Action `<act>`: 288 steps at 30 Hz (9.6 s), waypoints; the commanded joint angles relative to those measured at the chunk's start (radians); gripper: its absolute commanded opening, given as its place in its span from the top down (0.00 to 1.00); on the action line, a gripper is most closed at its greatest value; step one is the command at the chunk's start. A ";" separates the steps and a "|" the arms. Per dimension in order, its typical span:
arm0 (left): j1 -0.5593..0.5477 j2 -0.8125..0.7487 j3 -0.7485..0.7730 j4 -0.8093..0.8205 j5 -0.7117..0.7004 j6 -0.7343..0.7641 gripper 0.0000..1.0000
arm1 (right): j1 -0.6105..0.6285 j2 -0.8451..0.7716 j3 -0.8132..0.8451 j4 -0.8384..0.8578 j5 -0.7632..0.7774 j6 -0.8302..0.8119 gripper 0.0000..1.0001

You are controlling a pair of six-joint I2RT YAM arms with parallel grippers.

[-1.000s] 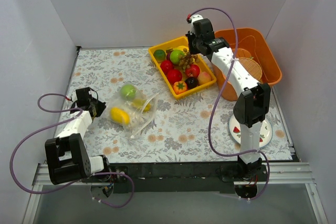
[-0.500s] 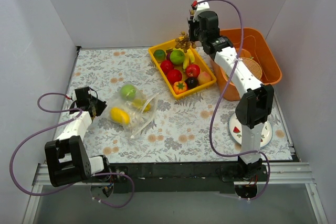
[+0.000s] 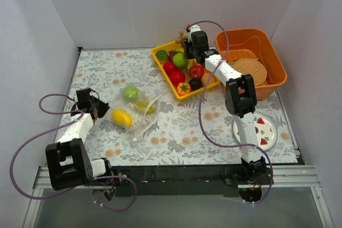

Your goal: Open the zip-top bag and remove the fake food

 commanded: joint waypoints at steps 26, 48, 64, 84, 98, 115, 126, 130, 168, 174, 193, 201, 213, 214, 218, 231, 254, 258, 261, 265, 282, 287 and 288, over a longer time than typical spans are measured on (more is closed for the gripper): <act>0.005 -0.019 0.030 0.045 0.040 0.002 1.00 | -0.029 -0.112 0.050 -0.097 -0.081 0.036 0.49; -0.005 -0.081 0.120 0.028 0.037 0.086 0.94 | 0.061 -0.534 -0.408 -0.109 -0.177 0.177 0.38; -0.304 0.106 0.236 0.051 0.063 0.056 0.87 | 0.521 -0.771 -1.133 0.568 -0.248 0.029 0.31; -0.347 0.433 0.339 0.074 0.247 0.155 0.90 | 0.561 -0.373 -0.816 0.493 -0.120 -0.134 0.27; -0.347 0.453 0.286 0.078 0.287 0.166 0.94 | 0.589 -0.306 -0.779 0.461 -0.044 -0.171 0.21; -0.335 0.392 0.243 0.048 0.192 0.155 0.98 | 0.607 -0.354 -0.779 0.446 0.019 -0.180 0.62; -0.281 0.326 0.220 0.052 0.104 0.129 0.99 | 0.610 -0.539 -0.814 0.259 -0.045 -0.073 0.68; -0.281 0.320 0.217 0.060 0.110 0.120 0.99 | 0.610 -0.560 -0.793 0.133 -0.093 -0.016 0.70; -0.281 0.211 0.295 0.011 0.268 0.174 0.81 | 0.070 -0.421 -0.483 -0.094 0.033 0.011 0.33; -0.280 0.166 0.336 -0.024 0.235 0.185 0.59 | 0.070 -0.454 -0.489 -0.111 0.027 0.013 0.13; -0.152 0.362 0.476 0.008 0.066 0.137 0.82 | 0.431 -0.787 -0.977 0.267 -0.189 0.300 0.47; -0.152 0.383 0.399 0.046 0.054 0.122 0.89 | 0.512 -0.565 -0.882 0.429 -0.280 0.383 0.51; -0.194 0.298 0.188 0.123 0.103 0.060 0.93 | 0.557 -0.436 -0.849 0.487 -0.272 0.415 0.46; -0.226 0.291 0.180 0.124 0.101 0.057 0.93 | 0.558 -0.438 -0.859 0.490 -0.266 0.413 0.43; -0.260 0.243 0.137 0.130 0.097 0.033 0.95 | 0.566 -0.436 -0.869 0.487 -0.246 0.421 0.35; -0.272 0.116 0.204 0.016 0.041 0.079 0.96 | 0.636 -0.576 -1.038 0.479 -0.146 0.427 0.73; -0.237 -0.105 -0.004 -0.176 -0.212 -0.144 1.00 | 0.685 -0.407 -1.024 0.788 -0.220 0.522 0.57; -0.237 -0.093 -0.026 -0.172 -0.210 -0.165 1.00 | 0.687 -0.376 -0.978 0.778 -0.228 0.515 0.53; -0.237 -0.114 -0.068 -0.147 -0.195 -0.185 1.00 | 0.695 -0.352 -0.955 0.774 -0.240 0.507 0.49; -0.237 -0.128 -0.112 -0.124 -0.173 -0.199 1.00 | 0.721 -0.321 -0.897 0.700 -0.223 0.463 0.41; -0.237 -0.127 -0.202 -0.037 -0.101 -0.234 1.00 | 0.776 -0.264 -0.788 0.487 -0.219 0.288 0.17; -0.237 -0.114 -0.207 -0.023 -0.108 -0.245 1.00 | 0.781 -0.257 -0.774 0.415 -0.179 0.283 0.22; -0.237 -0.111 -0.207 -0.021 -0.111 -0.245 1.00 | 0.781 -0.263 -0.785 0.413 -0.167 0.283 0.23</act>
